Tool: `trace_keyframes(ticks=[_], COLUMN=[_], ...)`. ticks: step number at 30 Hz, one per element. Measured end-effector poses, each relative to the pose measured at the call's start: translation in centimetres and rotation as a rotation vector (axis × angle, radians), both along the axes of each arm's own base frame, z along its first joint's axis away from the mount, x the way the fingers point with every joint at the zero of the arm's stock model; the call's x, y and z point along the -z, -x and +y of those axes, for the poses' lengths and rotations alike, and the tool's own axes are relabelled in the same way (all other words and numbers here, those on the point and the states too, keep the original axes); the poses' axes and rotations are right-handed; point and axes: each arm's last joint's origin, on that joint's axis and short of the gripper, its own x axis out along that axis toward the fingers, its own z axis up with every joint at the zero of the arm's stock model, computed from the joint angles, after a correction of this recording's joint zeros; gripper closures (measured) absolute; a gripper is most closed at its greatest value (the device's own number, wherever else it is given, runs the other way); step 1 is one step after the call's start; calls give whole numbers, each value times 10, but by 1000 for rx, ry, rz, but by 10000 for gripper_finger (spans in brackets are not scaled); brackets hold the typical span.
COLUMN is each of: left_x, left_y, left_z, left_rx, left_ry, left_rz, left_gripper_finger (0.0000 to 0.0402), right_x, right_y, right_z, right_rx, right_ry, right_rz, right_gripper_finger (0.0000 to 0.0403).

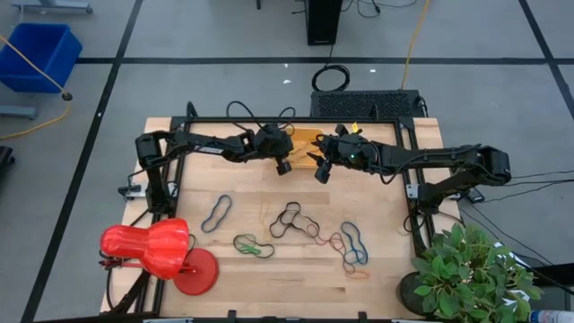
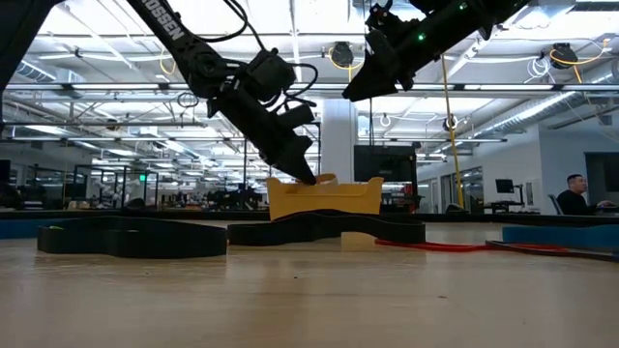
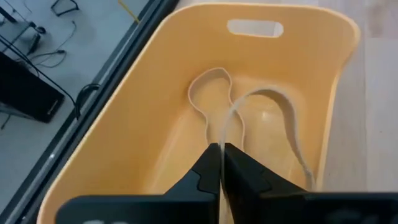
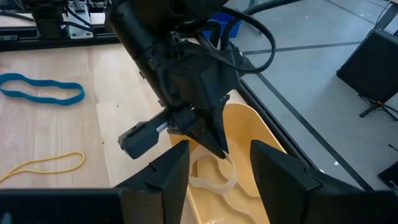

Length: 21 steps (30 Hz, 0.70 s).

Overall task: Pick and place rubber bands into bin
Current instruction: Put the brown rubber band into the yellow bin, then put the top right black rubber band into the yellow bin

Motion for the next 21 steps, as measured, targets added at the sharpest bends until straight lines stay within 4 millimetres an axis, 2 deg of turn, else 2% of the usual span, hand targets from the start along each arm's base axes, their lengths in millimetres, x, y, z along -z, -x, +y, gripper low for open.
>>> trace_keyframes(ticks=[5, 21], left_x=[-1, -2], left_y=[0, -1], left_z=[1, 1], left_rx=[-18, -39], left_ry=[-17, -38], left_rz=[-6, -15], left_gripper_finger=[358, 355], right_x=[0, 0], right_y=[0, 0], right_z=[0, 0], right_rx=[0, -1], right_ry=[0, 1], right_rz=[2, 5], right_gripper_finger=[240, 242])
